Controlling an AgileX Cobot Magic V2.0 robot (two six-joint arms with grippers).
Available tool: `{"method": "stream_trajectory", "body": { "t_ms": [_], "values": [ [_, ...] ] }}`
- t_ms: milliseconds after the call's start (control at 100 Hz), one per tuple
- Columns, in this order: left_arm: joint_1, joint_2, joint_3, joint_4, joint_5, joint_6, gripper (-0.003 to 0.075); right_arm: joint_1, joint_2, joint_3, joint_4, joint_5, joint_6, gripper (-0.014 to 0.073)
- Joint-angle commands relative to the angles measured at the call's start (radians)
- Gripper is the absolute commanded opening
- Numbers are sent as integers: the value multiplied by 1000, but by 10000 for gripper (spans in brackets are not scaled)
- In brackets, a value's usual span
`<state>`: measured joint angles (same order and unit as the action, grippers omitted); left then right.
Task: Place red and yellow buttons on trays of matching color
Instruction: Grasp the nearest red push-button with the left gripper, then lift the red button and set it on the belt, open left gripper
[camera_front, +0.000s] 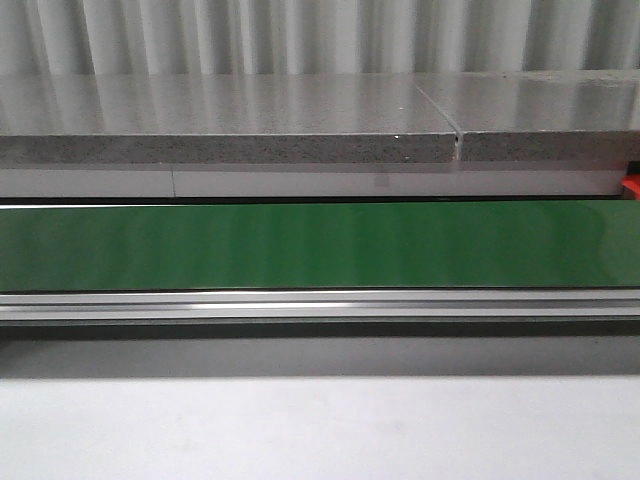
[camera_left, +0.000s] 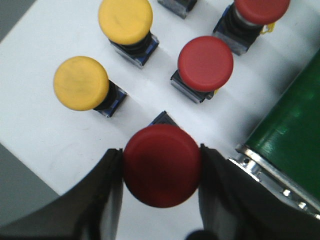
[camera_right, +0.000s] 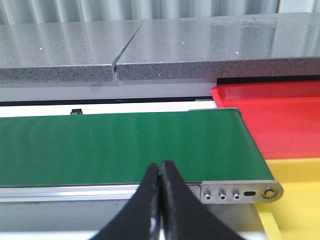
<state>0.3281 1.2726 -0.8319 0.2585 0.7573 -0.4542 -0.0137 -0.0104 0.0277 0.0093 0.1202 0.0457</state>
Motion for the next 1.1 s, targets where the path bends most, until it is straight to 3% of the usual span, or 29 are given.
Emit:
{"method": "stream_trajectory", "body": {
  "t_ms": [0, 280, 680, 1030, 1090],
  "values": [
    [-6, -78, -62, 5, -9, 10, -21, -6, -9, -16, -9, -86, -3, -68],
    [-32, -85, -256, -240, 61, 282, -21, -6, -9, -16, -9, -86, -3, -68],
    [-223, 121, -350, -220, 77, 286, -21, -6, -9, -16, -9, -86, -3, -68],
    [-236, 259, -401, -205, 119, 288, -15, -6, -9, -16, -9, -86, -3, -68],
    [-236, 264, -408, -205, 127, 288, 39, -6, -9, -16, -9, -86, -3, -68]
  ]
}}
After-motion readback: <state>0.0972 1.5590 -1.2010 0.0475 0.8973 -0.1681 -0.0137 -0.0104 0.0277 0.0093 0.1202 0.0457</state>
